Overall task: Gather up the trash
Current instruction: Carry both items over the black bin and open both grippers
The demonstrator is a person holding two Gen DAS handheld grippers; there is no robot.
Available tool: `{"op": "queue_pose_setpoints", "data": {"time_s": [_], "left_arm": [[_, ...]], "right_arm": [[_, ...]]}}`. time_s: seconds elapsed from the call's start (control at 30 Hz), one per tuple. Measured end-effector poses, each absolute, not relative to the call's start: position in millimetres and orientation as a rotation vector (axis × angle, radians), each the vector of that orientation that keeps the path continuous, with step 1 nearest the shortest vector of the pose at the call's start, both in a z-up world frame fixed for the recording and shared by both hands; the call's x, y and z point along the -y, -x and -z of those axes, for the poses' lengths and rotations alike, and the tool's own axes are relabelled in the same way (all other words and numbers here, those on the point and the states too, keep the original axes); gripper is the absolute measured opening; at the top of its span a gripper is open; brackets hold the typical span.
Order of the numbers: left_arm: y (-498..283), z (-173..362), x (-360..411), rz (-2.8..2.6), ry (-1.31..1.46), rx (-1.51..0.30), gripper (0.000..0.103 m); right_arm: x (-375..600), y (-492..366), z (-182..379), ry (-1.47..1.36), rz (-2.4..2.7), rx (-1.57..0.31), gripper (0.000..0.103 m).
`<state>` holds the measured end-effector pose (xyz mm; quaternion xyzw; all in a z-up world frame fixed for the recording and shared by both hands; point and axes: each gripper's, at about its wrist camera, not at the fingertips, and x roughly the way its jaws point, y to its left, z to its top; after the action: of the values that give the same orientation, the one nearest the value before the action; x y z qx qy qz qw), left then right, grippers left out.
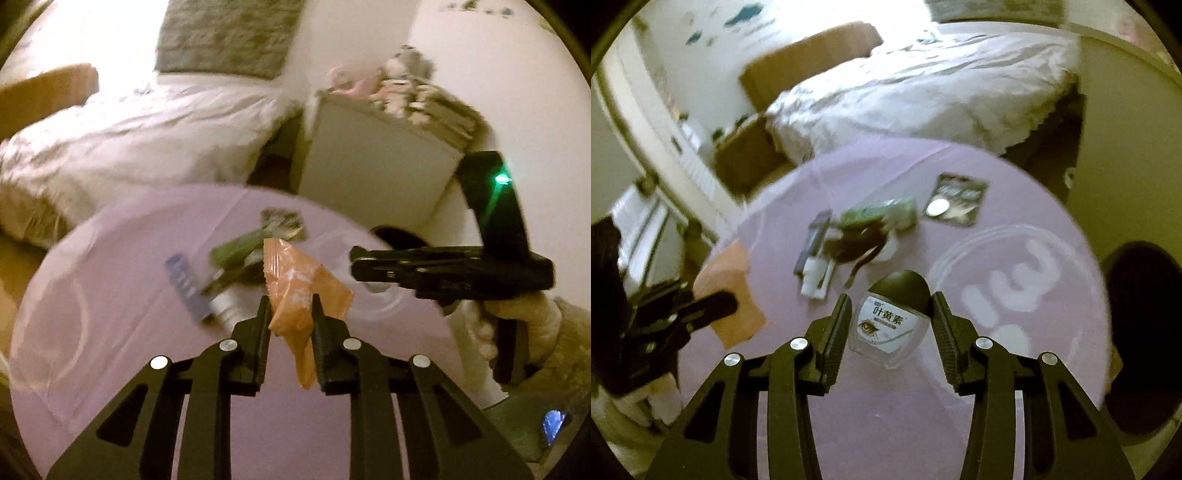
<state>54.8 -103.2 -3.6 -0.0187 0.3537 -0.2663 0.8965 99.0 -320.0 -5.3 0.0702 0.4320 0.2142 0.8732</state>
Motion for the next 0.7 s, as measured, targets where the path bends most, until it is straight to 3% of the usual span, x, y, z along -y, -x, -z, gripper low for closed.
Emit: {"op": "queue_pose_setpoints", "data": {"time_s": [0.3,0.7], "left_arm": [[-68,-41,194,0.727,-0.042,-0.630,0.021],[-96,-41,283,0.885,-0.069,-0.630,0.021]], "right_arm": [[422,-97,-27,-0.322,-0.282,-0.814,0.045],[526,-92,-12,-0.488,-0.086,-0.784,0.045]]}}
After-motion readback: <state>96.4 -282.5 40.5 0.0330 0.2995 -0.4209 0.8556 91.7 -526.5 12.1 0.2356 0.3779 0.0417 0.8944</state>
